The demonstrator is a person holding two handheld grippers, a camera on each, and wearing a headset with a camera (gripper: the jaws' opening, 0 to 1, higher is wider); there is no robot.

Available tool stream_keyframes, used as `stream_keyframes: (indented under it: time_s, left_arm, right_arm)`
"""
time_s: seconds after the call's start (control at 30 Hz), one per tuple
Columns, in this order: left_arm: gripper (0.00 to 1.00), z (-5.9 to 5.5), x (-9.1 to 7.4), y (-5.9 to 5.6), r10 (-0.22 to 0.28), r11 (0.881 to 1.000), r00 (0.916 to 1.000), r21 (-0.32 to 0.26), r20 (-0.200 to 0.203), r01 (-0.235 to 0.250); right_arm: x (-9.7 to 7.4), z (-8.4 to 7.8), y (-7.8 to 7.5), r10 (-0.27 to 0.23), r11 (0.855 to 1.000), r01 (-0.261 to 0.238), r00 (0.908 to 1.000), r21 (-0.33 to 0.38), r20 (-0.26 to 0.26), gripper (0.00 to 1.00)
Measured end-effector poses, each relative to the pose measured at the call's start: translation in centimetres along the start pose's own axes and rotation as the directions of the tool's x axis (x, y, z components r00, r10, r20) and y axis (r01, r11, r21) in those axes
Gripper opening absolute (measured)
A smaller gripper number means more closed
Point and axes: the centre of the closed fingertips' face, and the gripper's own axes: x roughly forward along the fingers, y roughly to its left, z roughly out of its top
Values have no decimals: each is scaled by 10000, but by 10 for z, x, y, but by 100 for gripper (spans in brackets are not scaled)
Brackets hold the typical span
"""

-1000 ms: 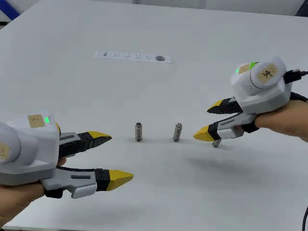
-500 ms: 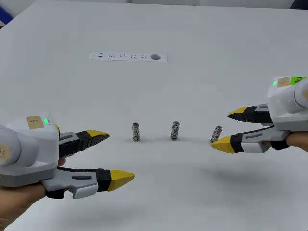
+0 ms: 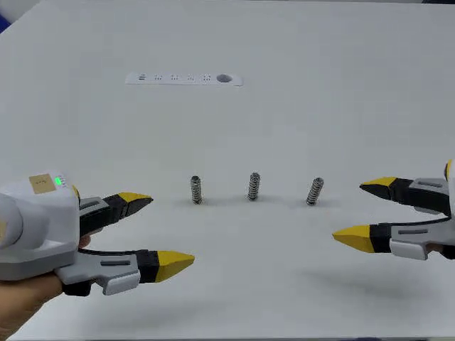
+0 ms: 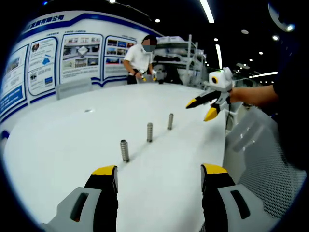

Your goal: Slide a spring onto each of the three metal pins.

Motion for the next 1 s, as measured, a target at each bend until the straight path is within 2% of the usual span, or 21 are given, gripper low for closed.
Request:
stream_keyframes:
  time_s: [0.13, 0.27, 0.4, 0.67, 1.0]
  left_arm:
    - [71, 0, 0, 0, 17, 10000, 10000, -47, 52, -17]
    - [71, -1, 0, 0, 30, 10000, 10000, -91, 88, -29]
    - [71, -2, 0, -1, 18, 9999, 10000, -112, 88, -17]
    - [71, -2, 0, -1, 62, 9999, 9999, -146, 110, -61]
    - [71, -1, 2, 0, -51, 9999, 9999, -143, 100, 53]
  right_arm:
    - [-9, 5, 4, -329, 9994, 322, 9982, 158, 509, 64]
    - [-13, 10, 9, -335, 9994, 325, 9963, 130, 789, 64]
    - [-13, 6, 9, -423, 9991, 424, 9971, -5, 634, 64]
    - [-13, 9, 7, -473, 9989, 467, 9961, 100, 741, 65]
    - [-15, 4, 9, -661, 9976, 646, 9954, 243, 687, 65]
